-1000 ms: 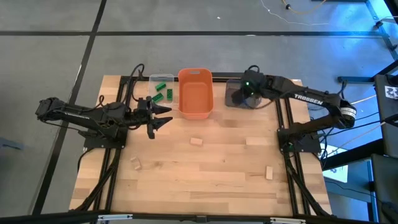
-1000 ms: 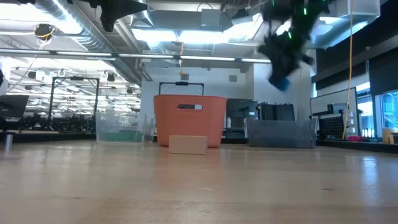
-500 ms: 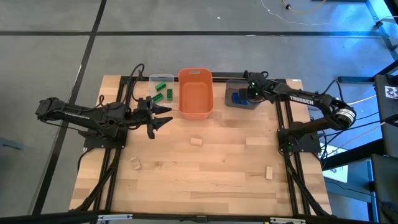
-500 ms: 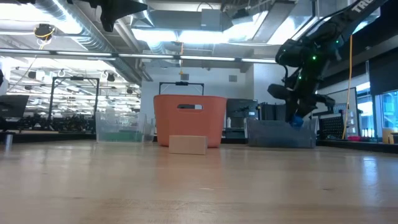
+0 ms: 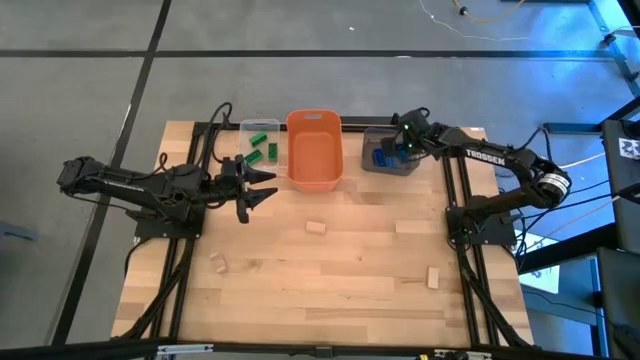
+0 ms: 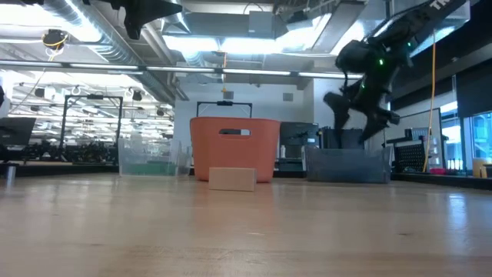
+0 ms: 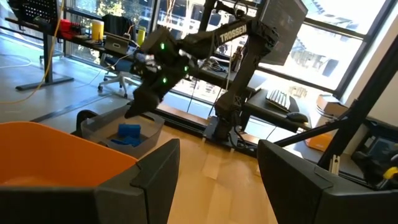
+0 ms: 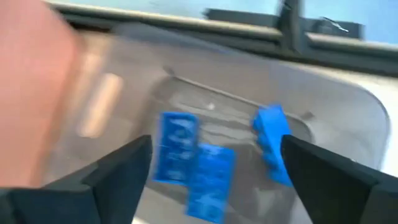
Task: Sort & place blocks by color
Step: Put the top brown block into the orange bin
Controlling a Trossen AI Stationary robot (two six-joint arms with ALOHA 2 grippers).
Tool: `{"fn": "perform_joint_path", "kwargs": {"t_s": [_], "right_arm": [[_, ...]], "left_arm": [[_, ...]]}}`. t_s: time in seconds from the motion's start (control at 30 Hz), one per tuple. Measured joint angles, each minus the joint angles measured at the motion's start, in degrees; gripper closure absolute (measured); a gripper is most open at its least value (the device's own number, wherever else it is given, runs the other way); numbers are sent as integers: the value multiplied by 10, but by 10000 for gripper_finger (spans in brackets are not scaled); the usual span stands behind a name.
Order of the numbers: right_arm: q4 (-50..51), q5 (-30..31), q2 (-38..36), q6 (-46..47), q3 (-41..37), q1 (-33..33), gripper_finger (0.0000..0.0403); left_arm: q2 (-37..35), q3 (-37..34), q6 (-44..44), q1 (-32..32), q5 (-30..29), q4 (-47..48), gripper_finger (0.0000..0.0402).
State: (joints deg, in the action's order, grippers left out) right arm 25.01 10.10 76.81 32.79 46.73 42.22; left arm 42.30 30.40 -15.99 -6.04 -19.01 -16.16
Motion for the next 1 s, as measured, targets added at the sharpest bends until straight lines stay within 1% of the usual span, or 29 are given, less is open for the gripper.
{"fn": "perform_joint_path", "kwargs": {"t_s": [0.07,0.1,0.2,0.27,0.3,0.33,0.4,0.47,0.53,0.57,0.67,0.73,0.77,0.83,0.9,1.0], "right_arm": [[4,-36,-10,-19,26,0,36],[1,-63,-18,-33,38,-2,32],[-14,-173,-45,-61,60,-26,29],[-36,-252,-69,-66,62,-56,28],[-49,-278,-81,-66,62,-77,28],[-61,-294,-92,-67,61,-100,28],[-87,-305,-114,-66,56,-154,28],[-118,-303,-130,-65,55,-214,27],[-148,-275,-140,-76,55,-275,27],[-162,-254,-142,-81,55,-305,28],[-183,-165,-139,-121,55,-386,33],[-182,-110,-132,-174,55,-427,37],[-181,-89,-129,-204,54,-442,38],[-185,-66,-123,-253,54,-465,39],[-196,-57,-122,-271,54,-479,39],[-202,-40,-122,-269,54,-486,39]], "left_arm": [[0,0,0,0,0,0,194],[0,0,0,0,0,0,194],[0,0,0,0,6,0,194],[0,0,0,0,7,0,194],[0,0,0,0,7,1,194],[0,0,-1,0,8,1,194],[0,0,-2,0,16,1,194],[0,0,-2,0,26,1,194],[0,0,-1,0,39,1,194],[0,0,0,0,44,2,194],[0,0,1,0,52,2,194],[0,0,16,0,52,2,194],[0,0,26,0,52,2,194],[0,0,41,0,51,2,194],[0,0,45,0,50,2,194],[0,0,45,0,50,2,194]]}}
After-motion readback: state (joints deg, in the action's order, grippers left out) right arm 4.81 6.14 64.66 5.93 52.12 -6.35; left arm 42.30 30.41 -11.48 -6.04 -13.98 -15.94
